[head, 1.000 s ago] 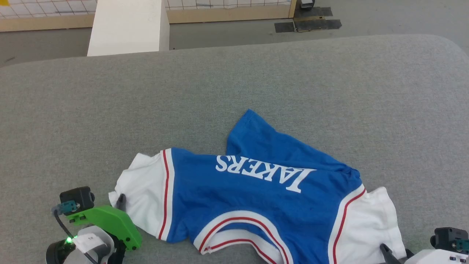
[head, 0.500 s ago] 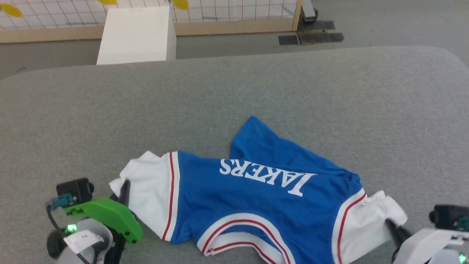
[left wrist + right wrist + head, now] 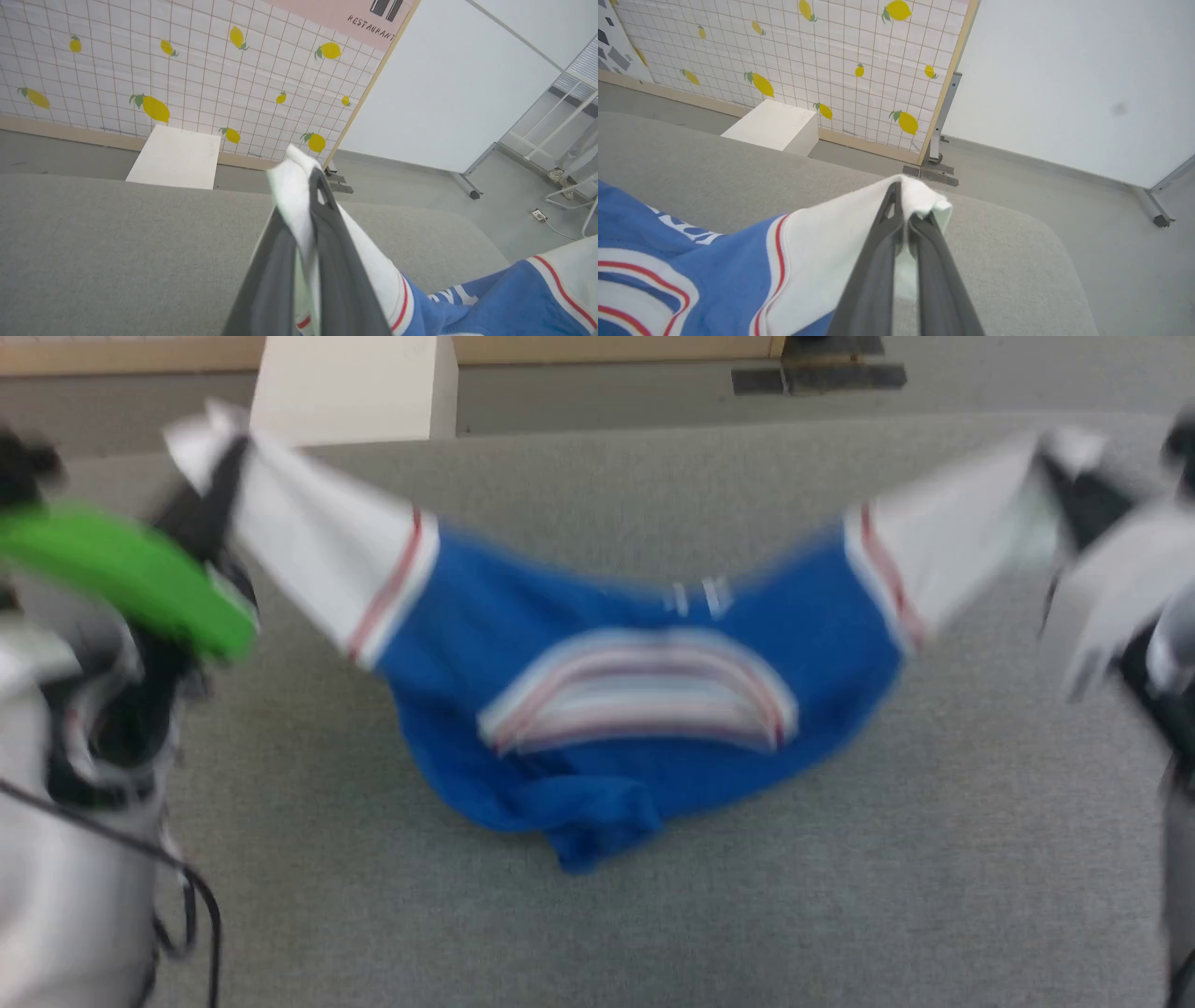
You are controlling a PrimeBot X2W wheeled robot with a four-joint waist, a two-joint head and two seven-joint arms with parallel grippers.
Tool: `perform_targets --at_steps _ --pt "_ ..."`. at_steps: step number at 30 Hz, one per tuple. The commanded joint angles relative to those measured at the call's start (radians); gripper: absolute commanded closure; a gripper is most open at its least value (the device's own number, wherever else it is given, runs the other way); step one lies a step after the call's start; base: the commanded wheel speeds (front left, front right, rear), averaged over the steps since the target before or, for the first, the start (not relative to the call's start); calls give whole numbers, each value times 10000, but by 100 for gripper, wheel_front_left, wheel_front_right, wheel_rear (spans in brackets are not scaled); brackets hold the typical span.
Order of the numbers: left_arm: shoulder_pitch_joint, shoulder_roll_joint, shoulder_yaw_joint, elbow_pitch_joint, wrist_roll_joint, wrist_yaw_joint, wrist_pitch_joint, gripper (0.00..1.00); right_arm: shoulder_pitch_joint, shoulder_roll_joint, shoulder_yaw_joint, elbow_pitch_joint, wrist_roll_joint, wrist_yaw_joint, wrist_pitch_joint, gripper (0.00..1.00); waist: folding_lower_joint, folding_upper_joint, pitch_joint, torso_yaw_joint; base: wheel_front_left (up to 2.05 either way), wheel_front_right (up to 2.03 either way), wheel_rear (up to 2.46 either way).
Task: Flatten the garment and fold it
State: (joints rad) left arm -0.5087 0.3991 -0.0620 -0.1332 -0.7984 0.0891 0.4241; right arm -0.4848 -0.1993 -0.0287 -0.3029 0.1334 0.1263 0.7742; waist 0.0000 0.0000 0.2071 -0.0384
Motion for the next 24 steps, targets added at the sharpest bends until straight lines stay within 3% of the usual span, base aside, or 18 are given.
perform_targets --at_steps 1,8,14,20,24 --pt "-863 -27 16 75 -77 127 111 100 -869 -287 163 273 -158 44 154 100 0 0 958 172 0 0 0" --pt "-4946 -145 21 1554 461 536 -155 100 -5349 -1306 1126 2071 -751 44 -246 100 0 0 2369 388 0 0 0" --pt "-7890 -426 474 2871 849 785 -1586 100 -8562 -1536 1804 3578 -1569 44 -1743 100 0 0 3079 494 0 0 0" --pt "-9349 -687 954 3759 766 789 -2794 100 -10760 -1244 1799 4851 -2411 44 -3312 100 0 0 3262 635 0 0 0" --pt "-9226 -869 1004 4238 534 535 -3029 100 -11139 -1017 1586 5680 -2532 44 -3756 100 0 0 3209 804 0 0 0"
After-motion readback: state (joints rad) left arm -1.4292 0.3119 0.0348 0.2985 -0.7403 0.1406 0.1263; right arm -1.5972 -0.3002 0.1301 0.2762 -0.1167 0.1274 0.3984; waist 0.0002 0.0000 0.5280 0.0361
